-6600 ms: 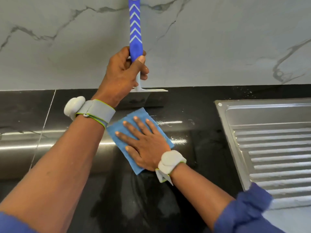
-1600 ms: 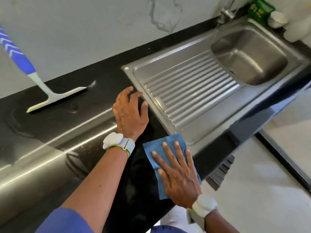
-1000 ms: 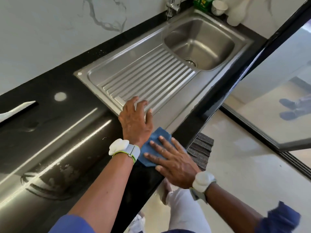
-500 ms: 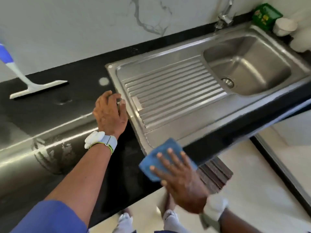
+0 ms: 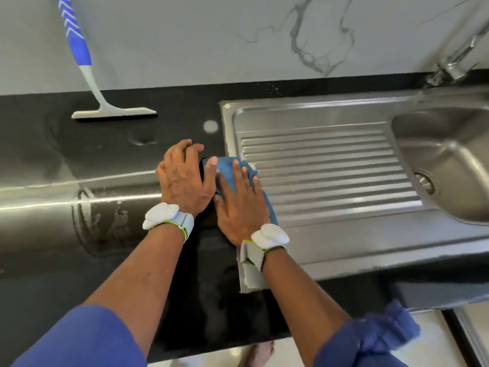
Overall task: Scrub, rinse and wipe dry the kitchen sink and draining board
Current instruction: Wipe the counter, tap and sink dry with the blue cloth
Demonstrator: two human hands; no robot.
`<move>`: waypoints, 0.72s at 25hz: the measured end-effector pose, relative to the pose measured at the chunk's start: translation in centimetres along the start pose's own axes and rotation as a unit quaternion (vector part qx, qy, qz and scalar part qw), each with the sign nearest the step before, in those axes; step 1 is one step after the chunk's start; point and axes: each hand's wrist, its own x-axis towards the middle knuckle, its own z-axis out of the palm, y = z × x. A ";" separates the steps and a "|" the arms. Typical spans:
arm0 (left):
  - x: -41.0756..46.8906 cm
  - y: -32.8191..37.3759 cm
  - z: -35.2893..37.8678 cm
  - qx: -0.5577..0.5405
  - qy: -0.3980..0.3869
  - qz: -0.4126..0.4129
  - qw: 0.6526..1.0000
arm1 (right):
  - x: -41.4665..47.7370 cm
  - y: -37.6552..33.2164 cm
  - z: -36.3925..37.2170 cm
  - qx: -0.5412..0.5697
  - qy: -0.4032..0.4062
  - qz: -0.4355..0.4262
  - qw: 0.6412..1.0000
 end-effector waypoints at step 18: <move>9.7 0.0 3.9 -0.040 0.031 -0.101 0.994 | 14.8 3.2 -1.0 -0.047 -0.036 -0.090 0.994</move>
